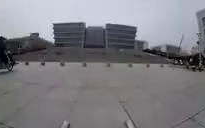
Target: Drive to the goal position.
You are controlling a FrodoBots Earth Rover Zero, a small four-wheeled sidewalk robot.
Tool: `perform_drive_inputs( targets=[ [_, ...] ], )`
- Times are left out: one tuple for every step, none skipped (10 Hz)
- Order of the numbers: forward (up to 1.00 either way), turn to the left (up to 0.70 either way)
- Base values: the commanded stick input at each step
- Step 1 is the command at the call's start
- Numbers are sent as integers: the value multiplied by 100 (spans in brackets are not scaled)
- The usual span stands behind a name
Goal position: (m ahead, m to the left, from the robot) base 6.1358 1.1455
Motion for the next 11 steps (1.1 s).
perform_drive_inputs(
  targets=[
    [100, 9],
    [100, 2],
    [100, 10],
    [100, 0],
    [100, 0],
    [100, 0],
    [100, 0],
    [100, 0],
    [100, 0],
    [100, 0],
    [100, 0]
  ],
)
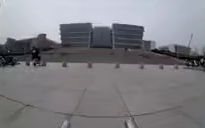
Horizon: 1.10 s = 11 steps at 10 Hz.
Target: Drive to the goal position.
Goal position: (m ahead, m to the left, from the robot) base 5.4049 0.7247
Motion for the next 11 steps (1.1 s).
perform_drive_inputs(
  targets=[
    [100, 0],
    [100, 0],
    [100, 0],
    [100, 0],
    [100, 0],
    [100, 0],
    [100, 0],
    [100, 0],
    [100, 6],
    [100, 9],
    [100, 5]
  ],
)
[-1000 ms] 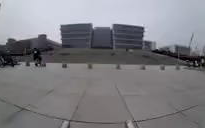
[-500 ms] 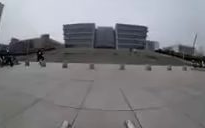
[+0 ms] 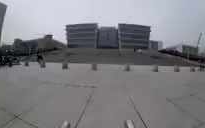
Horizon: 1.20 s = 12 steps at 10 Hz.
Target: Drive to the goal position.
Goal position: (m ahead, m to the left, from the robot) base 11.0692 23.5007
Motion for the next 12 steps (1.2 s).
perform_drive_inputs(
  targets=[
    [100, 15],
    [100, 15],
    [100, 12],
    [100, 9],
    [100, 5],
    [100, 6],
    [100, 12],
    [100, 8],
    [100, 0],
    [100, 3],
    [100, 3],
    [100, 0]
  ],
)
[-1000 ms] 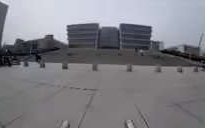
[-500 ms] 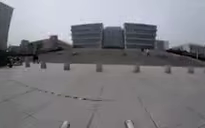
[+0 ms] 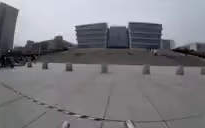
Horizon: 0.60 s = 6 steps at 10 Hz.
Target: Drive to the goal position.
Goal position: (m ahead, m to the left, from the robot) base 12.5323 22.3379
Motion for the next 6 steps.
perform_drive_inputs(
  targets=[
    [100, 0],
    [100, 0],
    [100, 3],
    [100, 16],
    [100, 40],
    [100, 29]
  ],
)
